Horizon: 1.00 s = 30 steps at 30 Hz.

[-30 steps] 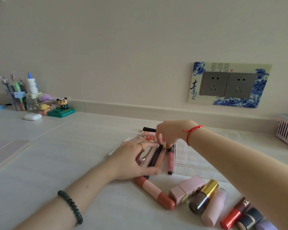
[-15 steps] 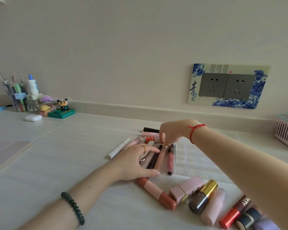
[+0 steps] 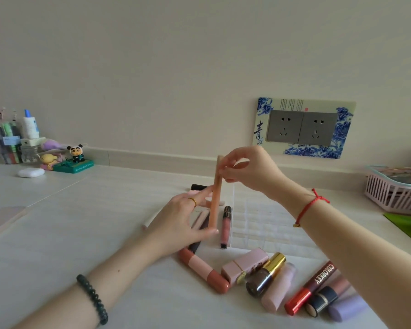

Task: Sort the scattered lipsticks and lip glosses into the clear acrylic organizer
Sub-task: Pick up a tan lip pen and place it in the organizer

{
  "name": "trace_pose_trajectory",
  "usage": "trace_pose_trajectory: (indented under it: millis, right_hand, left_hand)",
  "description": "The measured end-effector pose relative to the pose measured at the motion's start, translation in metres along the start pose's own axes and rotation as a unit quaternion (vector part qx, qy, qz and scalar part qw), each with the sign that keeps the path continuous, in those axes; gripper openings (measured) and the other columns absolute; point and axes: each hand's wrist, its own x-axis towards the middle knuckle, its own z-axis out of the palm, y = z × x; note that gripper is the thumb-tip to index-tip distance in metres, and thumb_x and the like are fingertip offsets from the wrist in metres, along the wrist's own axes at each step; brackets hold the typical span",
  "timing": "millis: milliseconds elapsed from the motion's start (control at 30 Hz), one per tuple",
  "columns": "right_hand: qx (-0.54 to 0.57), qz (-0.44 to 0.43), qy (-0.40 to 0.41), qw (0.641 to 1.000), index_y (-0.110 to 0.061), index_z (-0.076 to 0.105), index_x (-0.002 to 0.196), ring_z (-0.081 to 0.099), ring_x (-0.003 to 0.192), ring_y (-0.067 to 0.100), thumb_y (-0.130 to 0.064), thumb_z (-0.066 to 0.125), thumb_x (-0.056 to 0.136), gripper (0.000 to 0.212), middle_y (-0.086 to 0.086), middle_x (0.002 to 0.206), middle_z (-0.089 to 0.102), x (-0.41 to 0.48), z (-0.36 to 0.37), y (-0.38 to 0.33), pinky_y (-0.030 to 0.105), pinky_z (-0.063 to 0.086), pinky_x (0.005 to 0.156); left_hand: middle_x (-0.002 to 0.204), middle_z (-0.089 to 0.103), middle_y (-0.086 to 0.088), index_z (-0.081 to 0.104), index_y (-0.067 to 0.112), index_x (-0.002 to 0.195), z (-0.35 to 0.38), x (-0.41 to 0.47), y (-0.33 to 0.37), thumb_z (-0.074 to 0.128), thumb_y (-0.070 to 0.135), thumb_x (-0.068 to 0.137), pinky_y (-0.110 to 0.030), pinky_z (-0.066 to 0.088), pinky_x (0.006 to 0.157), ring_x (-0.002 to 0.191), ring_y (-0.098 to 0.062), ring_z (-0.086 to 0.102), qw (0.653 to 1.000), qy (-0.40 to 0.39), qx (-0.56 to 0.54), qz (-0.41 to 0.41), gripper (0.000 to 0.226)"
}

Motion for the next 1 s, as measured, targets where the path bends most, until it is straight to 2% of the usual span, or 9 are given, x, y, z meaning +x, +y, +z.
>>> trace_pose_trajectory:
  millis: [67,133,300,367,467,633,800,900,1000]
  right_hand:
    - [0.076,-0.011,0.035,0.996,-0.018,0.064,0.069,0.069,0.067,0.021,0.000,0.068,0.076,0.020,0.010,0.078,0.061,-0.006,0.000,-0.001,0.034,0.059,0.068]
    - [0.153,-0.016,0.076,0.985,-0.018,0.061,0.078,0.066,0.063,0.016,0.000,0.068,0.076,0.020,0.009,0.080,0.057,-0.009,0.000,-0.002,0.030,0.059,0.063]
    - [0.226,-0.001,0.115,0.967,-0.016,0.055,0.103,0.067,0.068,0.013,-0.006,0.068,0.079,0.029,0.006,0.084,0.064,-0.008,-0.011,-0.001,0.027,0.058,0.064]
    - [0.209,-0.010,0.116,0.971,-0.020,0.057,0.099,0.067,0.070,0.013,-0.007,0.064,0.082,0.022,0.005,0.083,0.066,-0.007,-0.017,-0.001,0.026,0.058,0.063]
    - [0.170,-0.036,0.128,0.976,-0.026,0.057,0.091,0.068,0.068,0.010,-0.005,0.061,0.083,0.023,0.003,0.082,0.066,-0.003,-0.025,0.002,0.026,0.059,0.062]
    - [0.118,-0.041,0.134,0.983,-0.016,0.058,0.098,0.067,0.075,0.021,-0.001,0.061,0.082,0.022,0.009,0.087,0.064,0.004,-0.030,0.014,0.032,0.059,0.061]
    - [0.074,-0.029,0.116,0.990,-0.022,0.058,0.092,0.067,0.077,0.024,-0.002,0.060,0.082,0.022,0.005,0.085,0.064,0.008,-0.027,0.029,0.038,0.059,0.065]
    - [0.067,-0.020,0.107,0.992,-0.027,0.056,0.088,0.068,0.078,0.024,-0.003,0.060,0.083,0.024,0.004,0.085,0.063,0.008,-0.025,0.036,0.037,0.060,0.065]
    - [0.051,-0.011,0.105,0.993,-0.021,0.057,0.093,0.068,0.078,0.025,-0.005,0.061,0.083,0.020,0.008,0.089,0.064,0.008,-0.022,0.043,0.038,0.059,0.065]
  left_hand:
    - [0.104,0.065,0.025,0.031,0.059,0.121,0.002,0.007,0.004,0.074,0.025,0.071,-0.015,0.041,0.094,0.105,0.003,0.056,0.993,0.051,-0.101,-0.019,0.074]
    - [0.102,0.068,0.011,0.041,0.058,0.115,0.004,0.013,0.010,0.072,0.016,0.074,-0.015,0.047,0.083,0.092,0.003,0.061,0.981,0.090,-0.173,-0.026,0.067]
    - [0.102,0.067,0.013,0.052,0.052,0.108,0.006,0.038,0.020,0.073,0.000,0.070,-0.019,0.053,0.078,0.078,-0.009,0.068,0.960,0.108,-0.255,-0.039,0.068]
    - [0.098,0.067,0.013,0.052,0.053,0.105,0.006,0.053,0.024,0.073,-0.001,0.070,-0.019,0.053,0.076,0.074,-0.007,0.066,0.963,0.105,-0.248,-0.032,0.067]
    - [0.091,0.066,0.012,0.057,0.041,0.106,0.011,0.073,0.029,0.072,0.000,0.071,-0.025,0.055,0.073,0.073,-0.007,0.064,0.963,0.094,-0.250,-0.039,0.056]
    - [0.069,0.070,0.012,0.067,0.027,0.086,0.023,0.096,0.031,0.072,0.018,0.076,-0.011,0.046,0.047,0.064,0.006,0.064,0.931,0.133,-0.326,-0.093,0.014]
    - [0.076,0.071,0.012,0.068,0.028,0.077,0.033,0.104,0.023,0.073,0.025,0.076,-0.017,0.047,0.059,0.073,0.004,0.066,0.928,0.130,-0.331,-0.116,0.006]
    - [0.073,0.070,0.014,0.068,0.028,0.077,0.034,0.106,0.019,0.073,0.028,0.075,-0.010,0.045,0.051,0.069,0.007,0.065,0.922,0.132,-0.341,-0.123,0.006]
    - [0.073,0.070,0.011,0.067,0.027,0.076,0.038,0.106,0.015,0.074,0.025,0.075,-0.008,0.045,0.052,0.067,0.005,0.066,0.924,0.122,-0.342,-0.119,0.007]
